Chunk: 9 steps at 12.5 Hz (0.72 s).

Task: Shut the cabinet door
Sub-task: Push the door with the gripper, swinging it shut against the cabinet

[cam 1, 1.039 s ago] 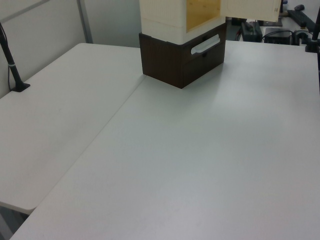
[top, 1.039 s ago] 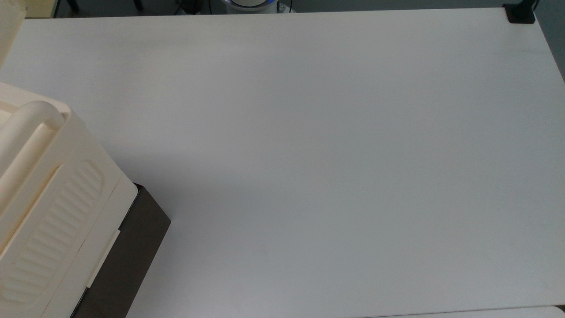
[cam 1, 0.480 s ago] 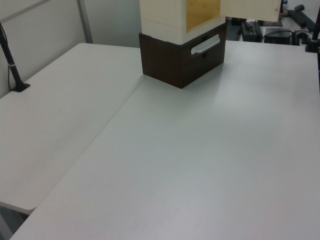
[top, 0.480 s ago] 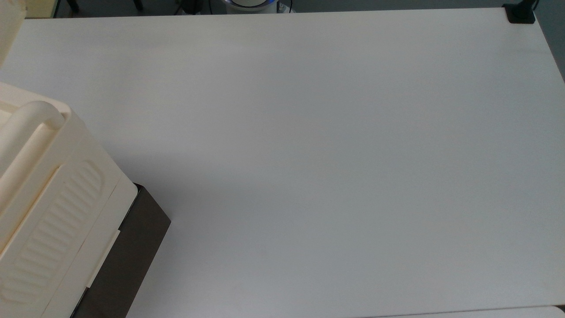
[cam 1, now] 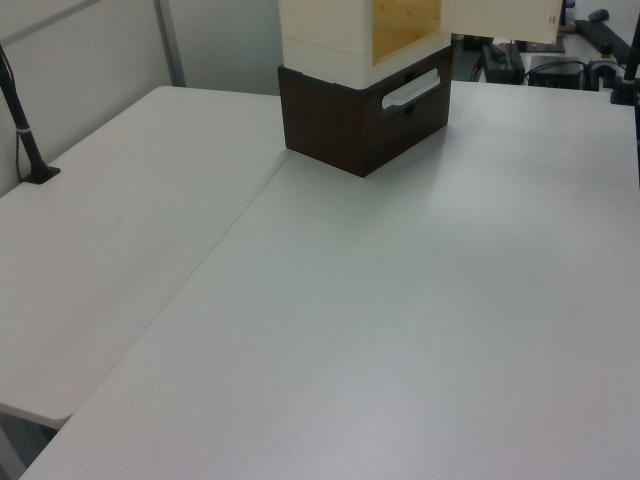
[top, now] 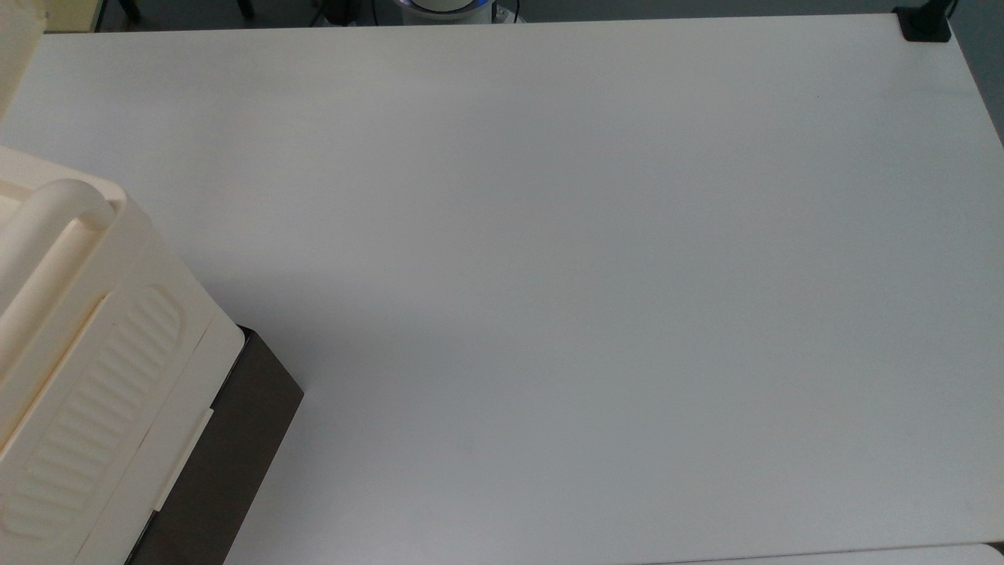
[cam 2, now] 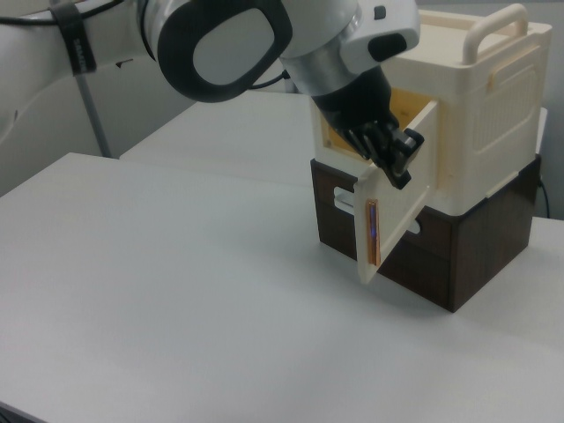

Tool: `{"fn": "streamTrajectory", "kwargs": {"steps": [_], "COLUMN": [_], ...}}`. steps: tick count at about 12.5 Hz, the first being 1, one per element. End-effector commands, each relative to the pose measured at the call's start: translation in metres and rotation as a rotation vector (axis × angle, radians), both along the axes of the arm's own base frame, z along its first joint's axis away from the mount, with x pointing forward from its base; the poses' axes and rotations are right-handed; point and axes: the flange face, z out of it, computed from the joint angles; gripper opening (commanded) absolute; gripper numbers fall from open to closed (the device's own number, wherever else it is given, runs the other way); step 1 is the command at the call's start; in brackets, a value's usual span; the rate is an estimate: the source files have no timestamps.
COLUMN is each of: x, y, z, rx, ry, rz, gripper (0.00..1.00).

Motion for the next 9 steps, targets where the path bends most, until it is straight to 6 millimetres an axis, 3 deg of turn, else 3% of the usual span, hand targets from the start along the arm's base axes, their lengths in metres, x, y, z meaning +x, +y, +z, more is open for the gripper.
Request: {"fn": "streamTrajectory", "kwargs": {"steps": [1, 9], "x": [0.001, 0.033], "y": [0.003, 0.051], "z": [-0.015, -0.027], "rx": [0.009, 0.181], "ry": [0.023, -0.018], "rz": [0.016, 0.003], "gripper": [0.0, 0.0]}}
